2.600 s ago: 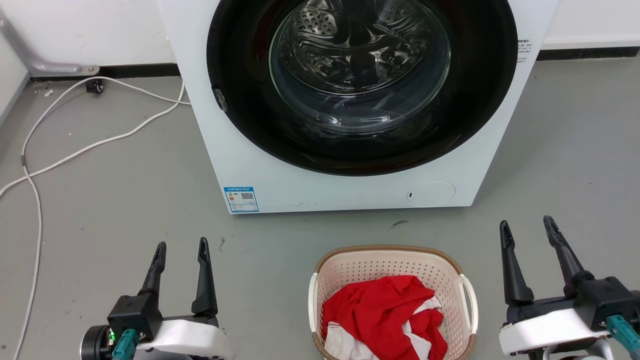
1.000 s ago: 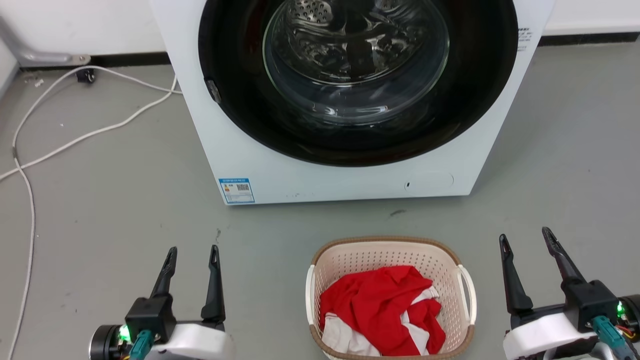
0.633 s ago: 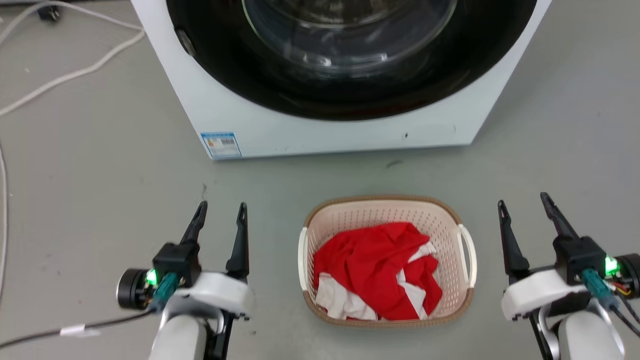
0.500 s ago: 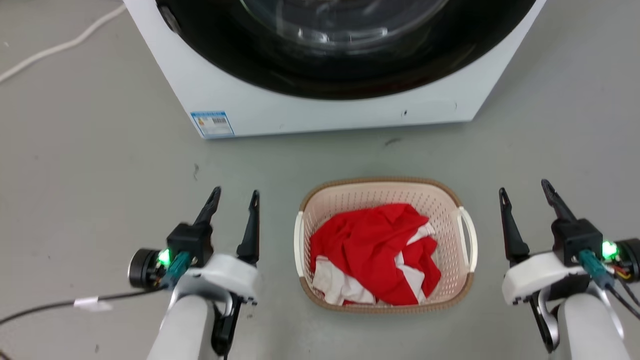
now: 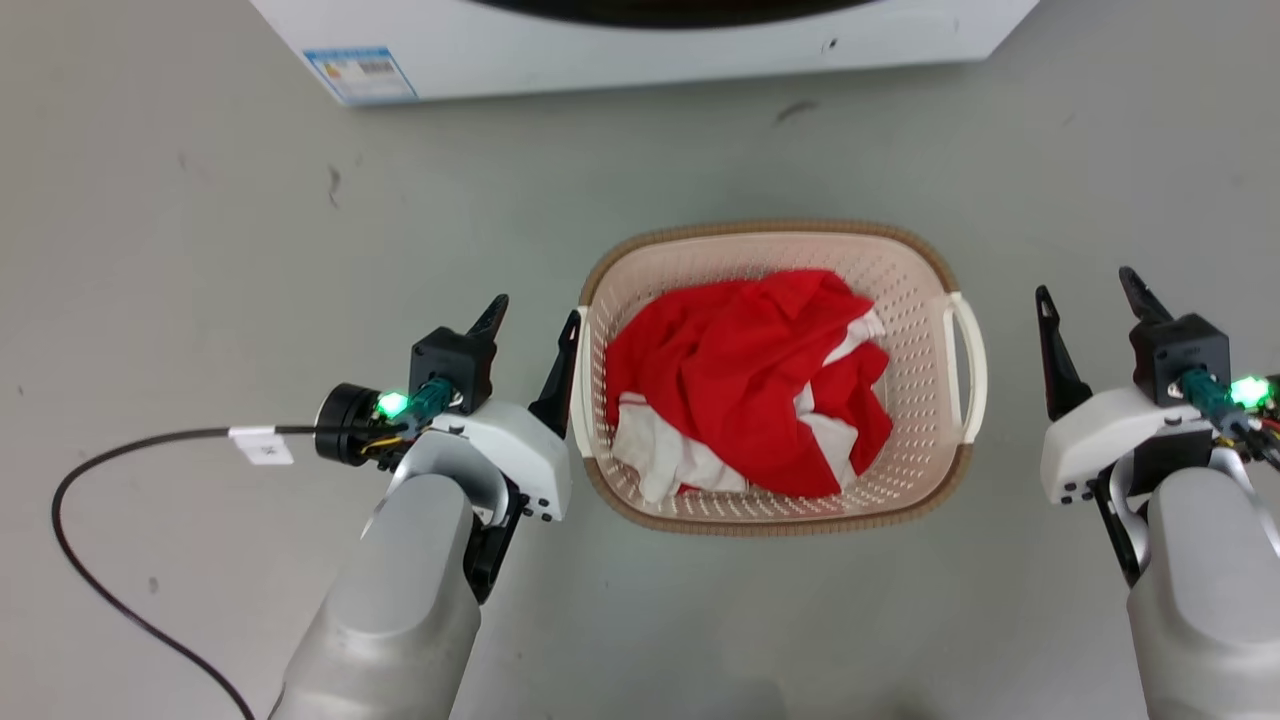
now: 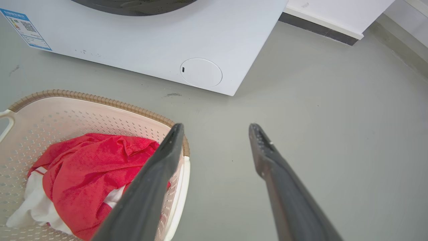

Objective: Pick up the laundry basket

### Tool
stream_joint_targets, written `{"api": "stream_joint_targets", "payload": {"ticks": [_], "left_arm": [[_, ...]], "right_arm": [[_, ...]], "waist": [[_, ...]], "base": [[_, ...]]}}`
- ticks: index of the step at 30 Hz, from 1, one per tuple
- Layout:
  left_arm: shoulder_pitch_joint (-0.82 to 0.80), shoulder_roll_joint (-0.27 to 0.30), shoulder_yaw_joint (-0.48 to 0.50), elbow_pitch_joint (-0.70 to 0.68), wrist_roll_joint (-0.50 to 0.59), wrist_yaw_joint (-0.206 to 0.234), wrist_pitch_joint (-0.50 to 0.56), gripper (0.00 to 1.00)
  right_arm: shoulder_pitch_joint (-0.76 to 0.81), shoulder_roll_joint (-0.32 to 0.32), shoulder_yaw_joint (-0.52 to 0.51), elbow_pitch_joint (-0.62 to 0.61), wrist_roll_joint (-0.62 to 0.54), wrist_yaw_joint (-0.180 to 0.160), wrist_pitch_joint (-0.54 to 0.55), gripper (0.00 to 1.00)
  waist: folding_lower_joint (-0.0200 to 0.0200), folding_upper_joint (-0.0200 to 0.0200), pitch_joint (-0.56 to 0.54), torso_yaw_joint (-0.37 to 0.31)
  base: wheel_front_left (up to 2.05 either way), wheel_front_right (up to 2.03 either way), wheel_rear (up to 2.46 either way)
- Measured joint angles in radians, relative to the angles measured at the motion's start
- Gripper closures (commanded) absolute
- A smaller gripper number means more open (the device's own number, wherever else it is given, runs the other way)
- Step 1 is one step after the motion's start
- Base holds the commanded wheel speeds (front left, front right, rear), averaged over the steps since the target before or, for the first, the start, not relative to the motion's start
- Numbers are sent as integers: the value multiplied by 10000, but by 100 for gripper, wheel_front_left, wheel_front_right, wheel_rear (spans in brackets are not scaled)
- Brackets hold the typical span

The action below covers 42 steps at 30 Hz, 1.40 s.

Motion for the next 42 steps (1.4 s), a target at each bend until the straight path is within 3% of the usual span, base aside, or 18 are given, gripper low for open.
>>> {"api": "stream_joint_targets", "payload": {"ticks": [11, 23, 42], "left_arm": [[-1469, 6, -1323, 1891, -1160, -130, 2, 0], [-2466, 2, -2755, 2742, -2514, 44, 2, 0], [-3442, 4, -4280, 3522, -3762, 132, 2, 0]], "right_arm": [[-1524, -397, 111, 2111, -155, 0, 0, 0], [-2710, -506, 165, 4052, -391, 0, 0, 0], [-3589, -328, 213, 5342, -418, 0, 0, 0]], "waist": [[0, 0, 1664, 118], [-1, 0, 2781, 214], [-1, 0, 3860, 230]], "base": [[0, 0, 0], [0, 0, 0], [0, 0, 0]]}}
